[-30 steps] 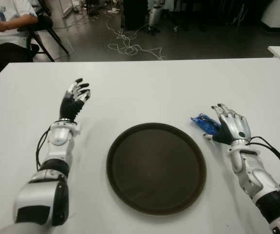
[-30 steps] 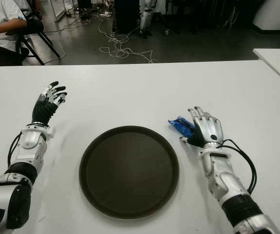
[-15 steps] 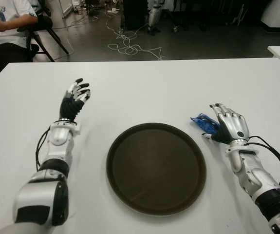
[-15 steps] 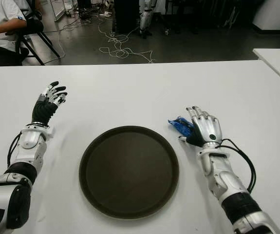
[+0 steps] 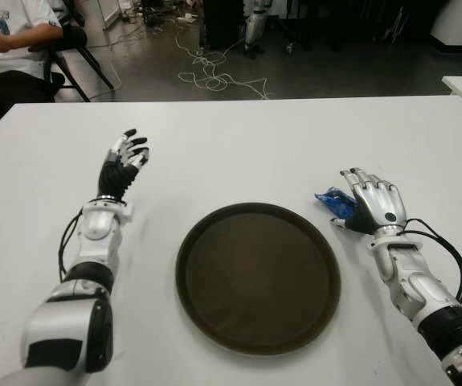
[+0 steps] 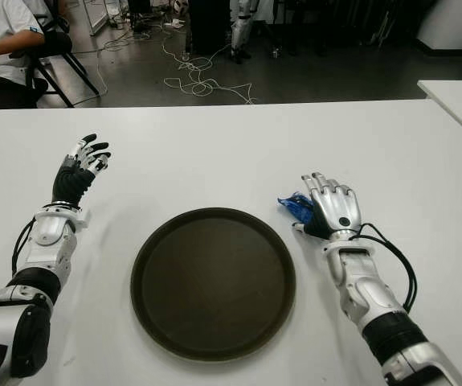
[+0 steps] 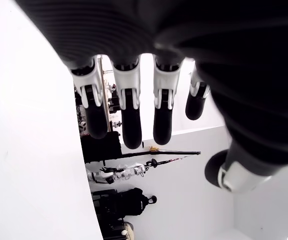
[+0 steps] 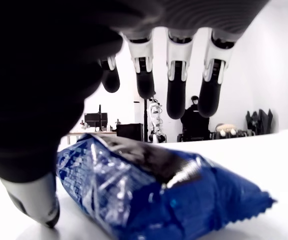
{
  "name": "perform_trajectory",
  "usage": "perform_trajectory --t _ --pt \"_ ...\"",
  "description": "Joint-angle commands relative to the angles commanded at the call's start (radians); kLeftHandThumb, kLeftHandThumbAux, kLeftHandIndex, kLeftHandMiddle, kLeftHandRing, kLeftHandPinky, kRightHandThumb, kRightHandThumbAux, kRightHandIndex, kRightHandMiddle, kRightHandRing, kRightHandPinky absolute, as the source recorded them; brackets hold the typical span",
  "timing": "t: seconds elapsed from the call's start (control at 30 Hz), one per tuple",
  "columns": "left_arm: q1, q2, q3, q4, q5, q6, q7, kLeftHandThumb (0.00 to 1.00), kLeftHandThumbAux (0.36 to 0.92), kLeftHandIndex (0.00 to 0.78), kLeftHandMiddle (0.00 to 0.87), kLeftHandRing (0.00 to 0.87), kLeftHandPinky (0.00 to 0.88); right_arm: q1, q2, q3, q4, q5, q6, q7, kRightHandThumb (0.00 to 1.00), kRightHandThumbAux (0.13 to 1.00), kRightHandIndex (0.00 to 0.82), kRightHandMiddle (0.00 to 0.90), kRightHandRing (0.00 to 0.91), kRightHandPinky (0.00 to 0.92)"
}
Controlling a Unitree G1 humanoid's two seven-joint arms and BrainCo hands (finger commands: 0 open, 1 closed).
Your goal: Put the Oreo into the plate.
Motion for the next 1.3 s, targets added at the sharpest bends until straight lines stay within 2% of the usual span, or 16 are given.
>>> perform_trajectory --t 0.1,0.2,0.3,0.37,0.47,0.7,0.9,1.17,1.3 --pt "0.001 0.001 0.000 -0.001 -0.001 0.001 -0.001 0.352 0.605 0.118 0.220 0.209 0.212 -0.002 0.000 0.004 -0.001 -0.006 0.003 0.010 0.003 0.731 0.113 0.222 0.260 0.323" --pt "0.001 0.001 0.002 0.000 -0.003 0.003 -0.002 0.353 0.606 0.117 0.220 0.206 0.205 -0.004 -0.005 0.010 -0.002 -0.017 -0.003 0.016 0.026 0.751 0.214 0.318 0.361 0.393" --pt "0.001 0.002 0.003 0.000 -0.003 0.003 -0.003 0.352 0.604 0.116 0.219 0.204 0.197 -0.004 -0.010 0.016 -0.009 -0.025 -0.008 0.023 0.038 0.759 0.262 0.361 0.406 0.420" --pt "0.002 0.003 0.002 0.000 -0.003 0.002 -0.003 0.347 0.601 0.117 0.218 0.203 0.198 -0.004 -0.016 0.023 -0.016 -0.031 -0.011 0.030 0.081 0.781 0.367 0.465 0.490 0.481" --pt "0.004 0.002 0.002 -0.002 -0.003 -0.004 -0.003 0.345 0.602 0.118 0.218 0.201 0.194 -0.007 -0.019 0.033 -0.025 -0.039 -0.004 0.046 0.091 0.775 0.433 0.536 0.546 0.512" --pt "0.006 0.003 0.003 -0.005 -0.003 -0.007 -0.002 0.348 0.605 0.120 0.218 0.201 0.199 -0.005 -0.023 0.040 -0.050 -0.051 0.021 0.102 0.068 0.765 0.491 0.609 0.617 0.581" --pt "0.006 0.002 0.007 -0.006 -0.012 -0.002 -0.015 0.350 0.598 0.116 0.217 0.204 0.212 0.001 -0.028 0.036 -0.067 -0.052 0.010 0.112 0.077 0.780 0.539 0.690 0.699 0.682" --pt "0.008 0.003 0.006 -0.008 -0.012 -0.010 -0.015 0.352 0.598 0.122 0.222 0.208 0.211 0.007 -0.028 0.024 -0.072 -0.044 -0.016 0.085 0.097 0.777 0.582 0.736 0.743 0.713" --pt "0.010 0.001 0.009 -0.010 -0.015 -0.018 -0.017 0.348 0.582 0.126 0.225 0.211 0.203 0.010 -0.020 0.014 -0.069 -0.038 -0.021 0.064 0.062 0.775 0.594 0.742 0.750 0.714"
